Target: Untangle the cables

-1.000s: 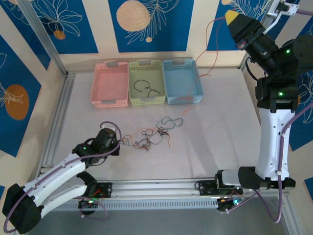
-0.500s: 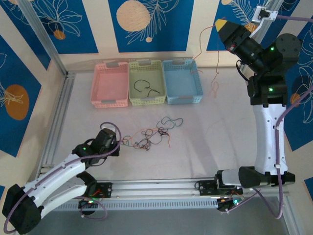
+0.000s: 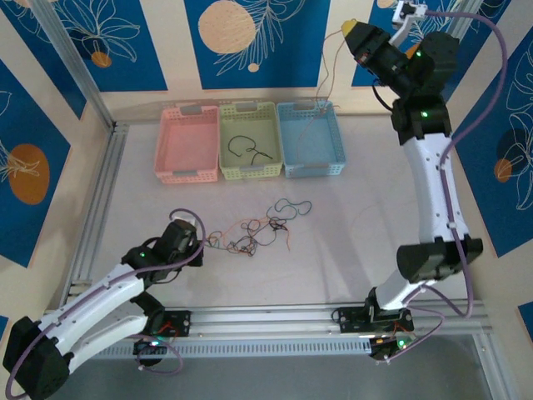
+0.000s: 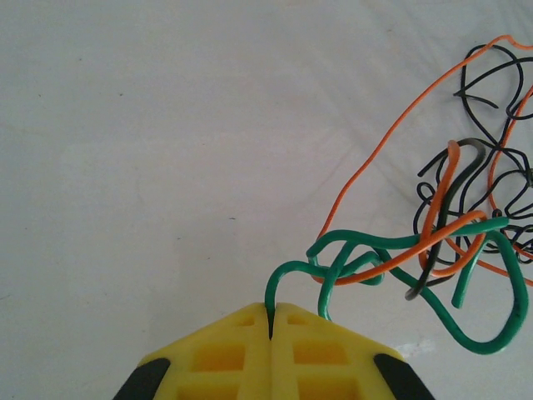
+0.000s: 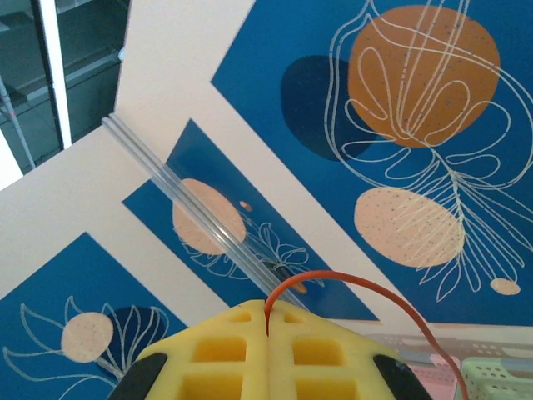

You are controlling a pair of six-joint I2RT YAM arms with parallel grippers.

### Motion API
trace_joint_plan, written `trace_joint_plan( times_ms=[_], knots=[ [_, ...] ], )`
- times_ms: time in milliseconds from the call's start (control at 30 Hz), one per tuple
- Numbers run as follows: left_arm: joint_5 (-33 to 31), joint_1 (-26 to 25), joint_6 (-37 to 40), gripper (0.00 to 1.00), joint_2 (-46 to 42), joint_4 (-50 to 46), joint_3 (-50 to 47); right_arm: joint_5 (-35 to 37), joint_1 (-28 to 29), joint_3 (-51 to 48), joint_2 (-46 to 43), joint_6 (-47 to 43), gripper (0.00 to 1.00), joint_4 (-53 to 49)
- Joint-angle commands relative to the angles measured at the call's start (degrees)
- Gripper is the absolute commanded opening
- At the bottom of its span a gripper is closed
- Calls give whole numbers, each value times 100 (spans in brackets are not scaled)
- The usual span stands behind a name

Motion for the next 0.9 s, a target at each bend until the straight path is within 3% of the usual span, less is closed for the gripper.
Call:
trace_joint_plan(
  times_ms=[0, 300, 433, 633, 867],
  knots=[
    [38, 66, 18, 0, -52, 80, -43, 247, 78, 687, 451, -57, 0, 154],
    [43, 71, 22, 0, -25, 98, -44, 578, 142, 3152, 2110, -409, 0, -202],
    [49, 69, 35, 0, 8, 105, -44, 802, 153, 4085, 2723, -237, 0, 93],
    [56, 68, 47, 0, 12, 125, -42, 1186, 119, 3955, 2793, -254, 0, 606],
    [84, 68, 57, 0, 89, 152, -25, 842, 130, 4196, 2658, 231, 0, 673]
  ],
)
